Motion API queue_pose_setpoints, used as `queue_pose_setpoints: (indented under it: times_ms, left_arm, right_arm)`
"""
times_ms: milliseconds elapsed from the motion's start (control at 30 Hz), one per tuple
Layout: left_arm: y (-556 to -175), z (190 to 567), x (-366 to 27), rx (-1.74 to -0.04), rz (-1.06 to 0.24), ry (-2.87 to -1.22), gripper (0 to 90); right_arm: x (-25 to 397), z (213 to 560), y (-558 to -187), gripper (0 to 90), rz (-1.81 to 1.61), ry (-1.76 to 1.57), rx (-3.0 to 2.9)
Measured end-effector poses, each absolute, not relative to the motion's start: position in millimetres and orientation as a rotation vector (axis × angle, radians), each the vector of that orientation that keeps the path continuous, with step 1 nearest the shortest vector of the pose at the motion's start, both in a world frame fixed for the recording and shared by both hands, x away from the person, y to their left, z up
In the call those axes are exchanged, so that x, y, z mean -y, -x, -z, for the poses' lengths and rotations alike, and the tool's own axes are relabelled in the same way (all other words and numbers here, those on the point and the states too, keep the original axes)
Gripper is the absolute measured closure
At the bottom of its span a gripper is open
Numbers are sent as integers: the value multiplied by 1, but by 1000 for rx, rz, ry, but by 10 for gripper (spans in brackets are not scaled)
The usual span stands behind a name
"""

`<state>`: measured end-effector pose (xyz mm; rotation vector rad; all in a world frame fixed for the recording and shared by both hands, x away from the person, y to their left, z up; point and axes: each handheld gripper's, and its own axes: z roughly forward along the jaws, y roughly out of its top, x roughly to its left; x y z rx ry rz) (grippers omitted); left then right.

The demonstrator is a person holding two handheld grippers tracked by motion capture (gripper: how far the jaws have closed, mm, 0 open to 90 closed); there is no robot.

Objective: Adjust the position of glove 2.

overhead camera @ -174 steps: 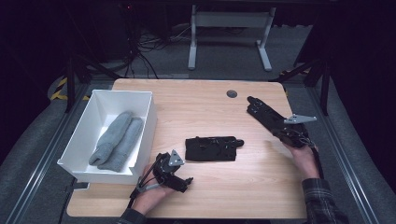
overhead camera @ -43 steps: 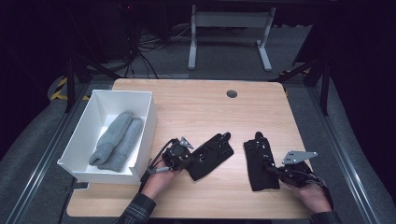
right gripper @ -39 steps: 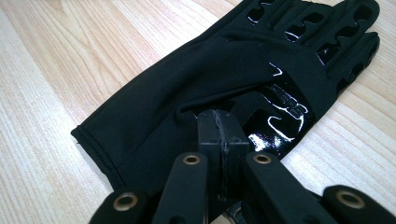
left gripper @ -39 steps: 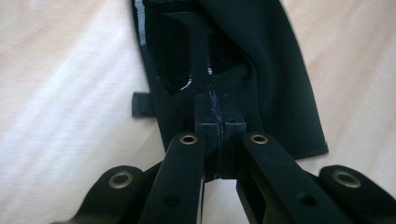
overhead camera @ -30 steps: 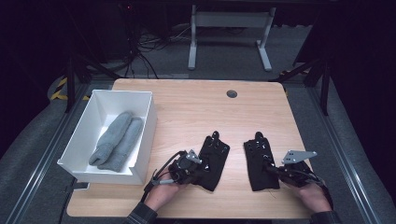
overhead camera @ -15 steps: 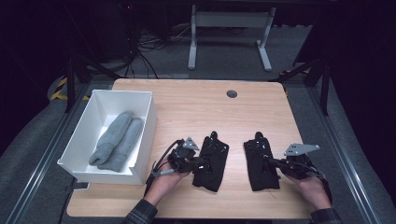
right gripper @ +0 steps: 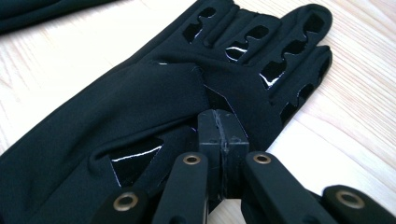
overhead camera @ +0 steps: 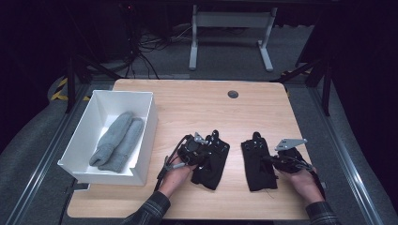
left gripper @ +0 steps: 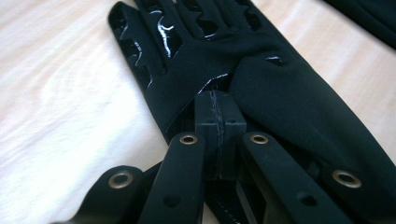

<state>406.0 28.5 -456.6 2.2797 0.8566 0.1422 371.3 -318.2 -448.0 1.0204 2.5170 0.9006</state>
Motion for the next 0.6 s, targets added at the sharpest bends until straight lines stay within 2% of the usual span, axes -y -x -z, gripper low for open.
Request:
queue_pose_setpoints:
  times_ms: [200,600]
  left_arm:
    - [-409,457,-34,-919,-144,-2245,899]
    - [-402,457,-30,-896,-94,-2238,898]
  right_arm:
    - [301,448,-374,900,-901,-978,-2543]
    - [267,449,-375,900,-935,-884,-2615]
